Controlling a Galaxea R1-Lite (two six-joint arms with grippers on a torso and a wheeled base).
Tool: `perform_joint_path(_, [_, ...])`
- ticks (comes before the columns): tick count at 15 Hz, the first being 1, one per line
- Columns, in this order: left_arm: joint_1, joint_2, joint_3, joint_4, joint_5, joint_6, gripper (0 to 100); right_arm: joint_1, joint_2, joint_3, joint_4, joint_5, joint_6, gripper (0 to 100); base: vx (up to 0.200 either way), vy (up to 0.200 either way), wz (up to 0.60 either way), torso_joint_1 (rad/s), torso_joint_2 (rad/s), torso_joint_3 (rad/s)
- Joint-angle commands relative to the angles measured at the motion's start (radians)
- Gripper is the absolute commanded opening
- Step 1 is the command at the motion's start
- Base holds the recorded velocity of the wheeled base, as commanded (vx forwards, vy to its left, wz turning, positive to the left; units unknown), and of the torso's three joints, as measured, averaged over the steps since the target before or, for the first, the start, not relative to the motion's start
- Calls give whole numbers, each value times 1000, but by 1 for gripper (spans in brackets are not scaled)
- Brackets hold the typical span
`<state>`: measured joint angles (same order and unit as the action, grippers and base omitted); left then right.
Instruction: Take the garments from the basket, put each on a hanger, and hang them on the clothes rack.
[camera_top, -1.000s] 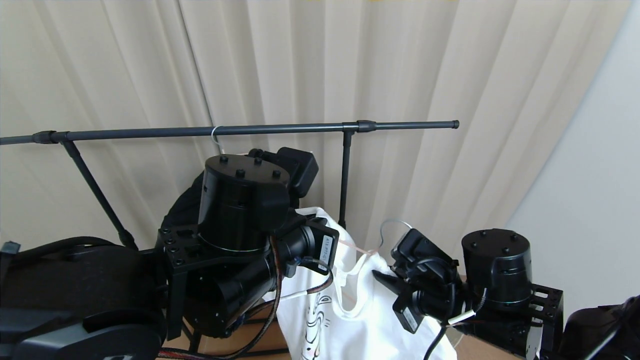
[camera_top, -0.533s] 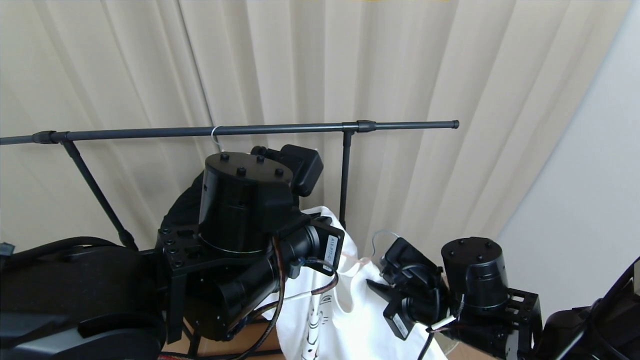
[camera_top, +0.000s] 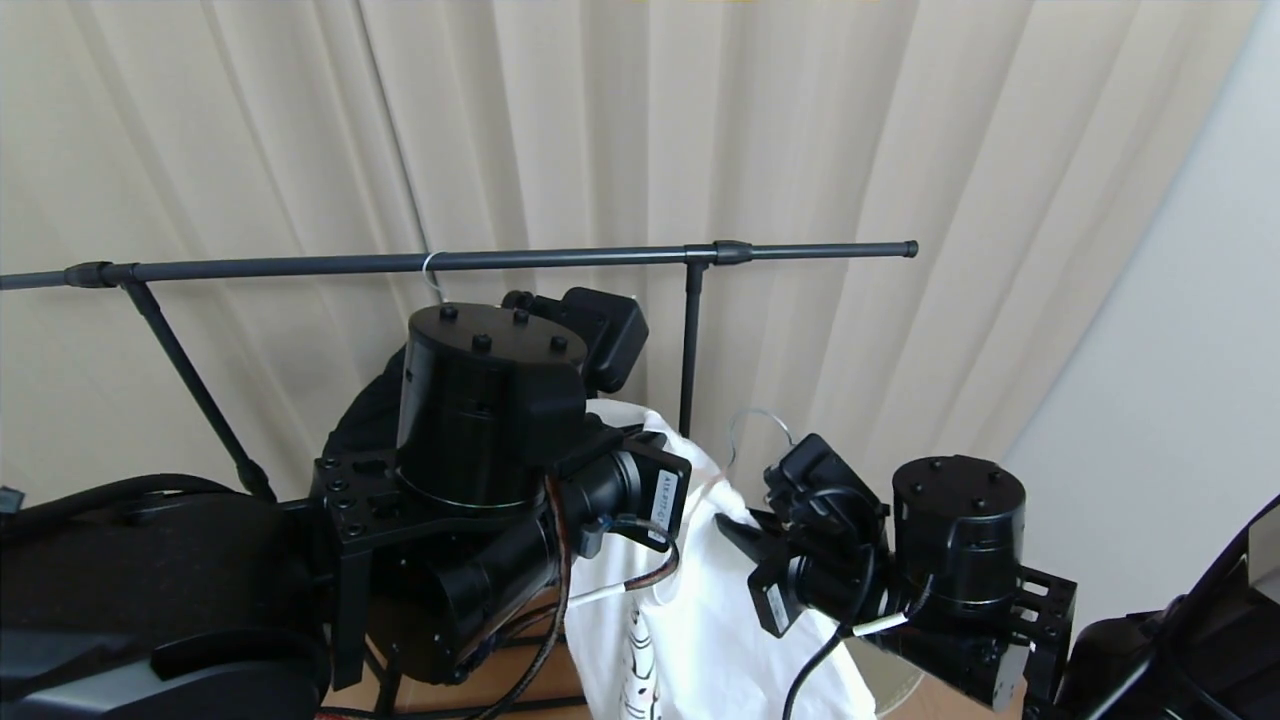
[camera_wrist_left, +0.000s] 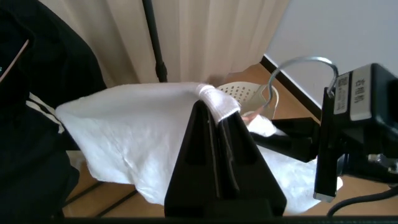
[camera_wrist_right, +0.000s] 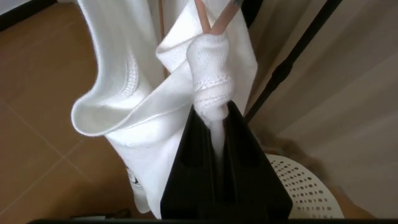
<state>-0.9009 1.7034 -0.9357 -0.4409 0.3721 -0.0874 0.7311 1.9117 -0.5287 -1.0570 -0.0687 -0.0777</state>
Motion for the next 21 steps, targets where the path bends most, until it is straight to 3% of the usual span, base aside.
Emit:
perform_joint_path(1, [0, 1, 0, 1, 1, -2, 0, 2, 12, 4, -24, 0, 1, 0, 0, 0, 0, 0, 0, 0])
perform_joint_path(16, [33, 25, -2, -52, 51, -3, 0, 8, 1, 67, -265, 9, 6, 0, 0, 0, 0, 0, 0, 0])
perform_joint_path(21, [39, 35, -2, -53, 54, -2, 0, 18, 0, 73, -294, 9, 4, 0, 0, 0, 0, 0, 0, 0])
